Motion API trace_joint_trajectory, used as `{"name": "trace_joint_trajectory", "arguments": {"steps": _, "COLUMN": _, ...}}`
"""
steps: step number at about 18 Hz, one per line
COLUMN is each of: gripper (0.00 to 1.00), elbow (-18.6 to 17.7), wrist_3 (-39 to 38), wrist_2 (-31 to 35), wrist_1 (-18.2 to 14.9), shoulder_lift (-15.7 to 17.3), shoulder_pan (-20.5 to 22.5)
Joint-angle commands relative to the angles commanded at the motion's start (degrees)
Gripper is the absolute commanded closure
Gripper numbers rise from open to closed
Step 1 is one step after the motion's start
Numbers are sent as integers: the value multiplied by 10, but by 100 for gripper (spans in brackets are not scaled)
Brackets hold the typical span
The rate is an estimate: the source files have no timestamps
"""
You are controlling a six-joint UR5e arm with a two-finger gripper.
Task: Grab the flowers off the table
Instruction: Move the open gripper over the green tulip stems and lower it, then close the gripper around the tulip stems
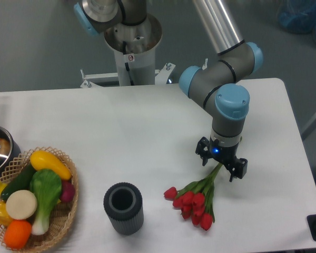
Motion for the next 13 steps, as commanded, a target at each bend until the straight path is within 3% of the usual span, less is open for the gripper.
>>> {"name": "trace_joint_trajectory", "arguments": {"steps": 10, "gripper": 0, "elbow": -8, "wrist_3": -7, "wrist_2": 0, "wrist_1": 1, "shoulder_lift": -9, "shoulder_pan": 5}}
{"name": "trace_joint_trajectory", "arguments": {"steps": 11, "gripper": 1, "elbow": -7, "wrist_3": -8, "wrist_2": 0, "wrist_1": 1, "shoulder_lift": -11, "shoulder_pan": 5}}
{"name": "trace_joint_trajectory", "arguments": {"steps": 13, "gripper": 17, "elbow": -6, "wrist_3": -7, "wrist_2": 0, "wrist_1": 1, "shoulder_lift": -11, "shoulder_pan": 5}}
